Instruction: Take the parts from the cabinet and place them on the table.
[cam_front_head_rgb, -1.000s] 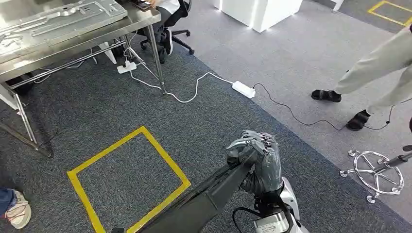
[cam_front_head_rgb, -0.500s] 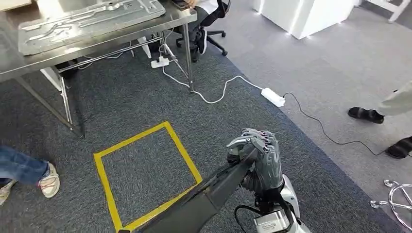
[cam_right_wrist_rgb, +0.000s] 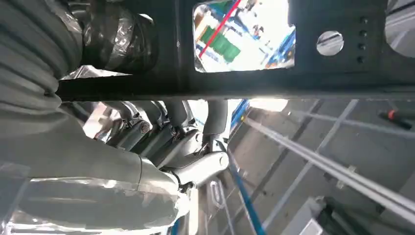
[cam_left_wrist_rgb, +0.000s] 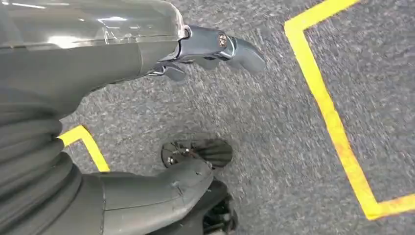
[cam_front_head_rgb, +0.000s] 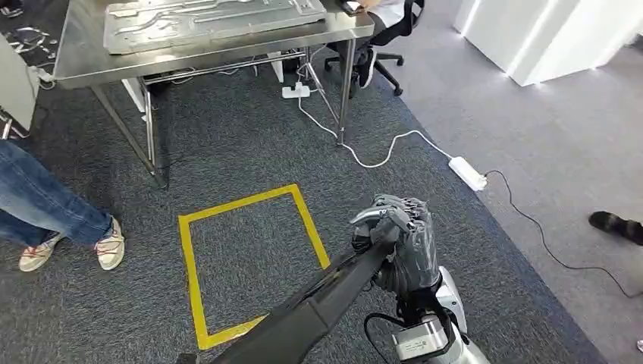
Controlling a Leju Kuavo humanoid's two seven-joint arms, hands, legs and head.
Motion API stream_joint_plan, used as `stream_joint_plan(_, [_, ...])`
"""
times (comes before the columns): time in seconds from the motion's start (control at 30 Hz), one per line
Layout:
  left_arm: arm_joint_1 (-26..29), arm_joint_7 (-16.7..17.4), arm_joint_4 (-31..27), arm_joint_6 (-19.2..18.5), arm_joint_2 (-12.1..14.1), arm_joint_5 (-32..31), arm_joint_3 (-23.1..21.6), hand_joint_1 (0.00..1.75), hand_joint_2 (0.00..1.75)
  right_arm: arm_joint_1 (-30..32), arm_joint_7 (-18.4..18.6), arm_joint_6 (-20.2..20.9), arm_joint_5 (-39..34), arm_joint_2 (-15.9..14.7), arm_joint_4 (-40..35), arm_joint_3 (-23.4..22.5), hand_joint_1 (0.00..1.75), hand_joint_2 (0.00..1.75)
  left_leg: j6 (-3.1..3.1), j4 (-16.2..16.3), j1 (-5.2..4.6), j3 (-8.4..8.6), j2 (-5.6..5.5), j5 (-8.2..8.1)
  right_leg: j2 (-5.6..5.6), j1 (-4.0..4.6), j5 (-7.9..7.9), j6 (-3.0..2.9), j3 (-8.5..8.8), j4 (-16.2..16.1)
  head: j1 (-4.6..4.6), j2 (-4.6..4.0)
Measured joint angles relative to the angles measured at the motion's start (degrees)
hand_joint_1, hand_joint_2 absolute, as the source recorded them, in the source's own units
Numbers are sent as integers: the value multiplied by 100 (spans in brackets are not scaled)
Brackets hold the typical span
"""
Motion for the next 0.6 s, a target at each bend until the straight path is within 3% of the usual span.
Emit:
stream_joint_plan(0.03, [5,0,0,0,0,-2,0,0,175,-3,2,0,2,0,2,0,175,175,1,7,-5,7,-89,-2,2,1,163,-11,-8,-89,0,0])
stream_joint_plan(0.07, [6,-2,0,-2,-4,-4,2,0,175,-6,9,0,4,0,2,0,175,175,-4,17,-5,16,-177,-7,13,0,422,-29,98,-398,0,0])
stream_joint_plan(0.1, [1,-4,0,-7,-7,-7,2,0,175,-11,9,0,7,0,2,0,175,175,-12,29,-6,27,-270,-14,73,0,739,-57,296,-885,2,0])
stream_joint_plan(0.13, [-5,-4,0,-9,-11,-7,2,0,175,-19,9,-2,7,0,2,0,175,175,-23,36,-5,31,-338,-22,234,0,985,-92,482,-1336,0,0])
stream_joint_plan(0.17, [-6,-4,2,-11,-35,-9,2,0,175,-27,9,-2,7,0,4,0,175,175,-46,53,-19,12,-393,-31,537,-8,975,-133,599,-1614,0,0])
stream_joint_plan(0.23, [-26,-17,2,-11,-35,-7,2,0,175,-36,22,0,7,0,4,0,175,175,-112,58,9,-38,-497,-24,448,5,967,-110,625,-1716,0,0])
stream_joint_plan(0.3, [11,-24,2,-13,-33,-9,2,0,175,-70,24,-2,9,0,4,0,175,175,-192,17,38,-48,-621,-4,358,28,970,-142,644,-1729,0,0])
stream_joint_plan(0.33, [12,-37,2,-15,-11,-6,2,0,175,-78,26,-4,9,2,4,0,175,175,-212,68,19,-54,-540,-36,261,-64,1003,-188,698,-1813,-2,0])
stream_joint_plan(0.37, [9,-50,2,-15,-15,-9,2,0,175,-78,28,-4,11,2,4,0,175,175,-237,218,-28,-110,-209,-144,203,-45,998,-228,739,-1844,-15,0])
stream_joint_plan(0.4, [-17,-57,2,-20,-15,-9,2,0,175,-86,26,-18,11,4,4,0,175,175,-265,566,-7,-282,-33,-345,114,-36,986,-252,757,-1849,-20,0])
stream_joint_plan(0.47, [-49,-59,2,-22,-15,-9,2,0,175,-74,31,-20,11,4,4,0,175,175,-318,1408,47,-702,103,-726,-14,-12,957,-265,776,-1845,-20,0])
stream_joint_plan(0.5, [-47,-63,2,-22,-15,-9,2,0,175,-75,31,-24,11,7,4,0,175,175,-342,1693,67,-845,127,-801,-62,-11,946,-258,776,-1838,-22,0])
stream_joint_plan(0.53, [-34,-63,2,-22,-15,-9,2,0,175,-72,31,-33,11,7,4,0,175,175,-360,1704,87,-854,147,-717,-98,-16,930,-247,785,-1828,-22,0])
stream_joint_plan(0.6, [-24,-63,2,-22,-13,-4,2,0,175,-73,31,-46,11,7,4,0,175,175,-376,1014,121,-490,160,-284,-134,-30,891,-215,809,-1798,-22,0])
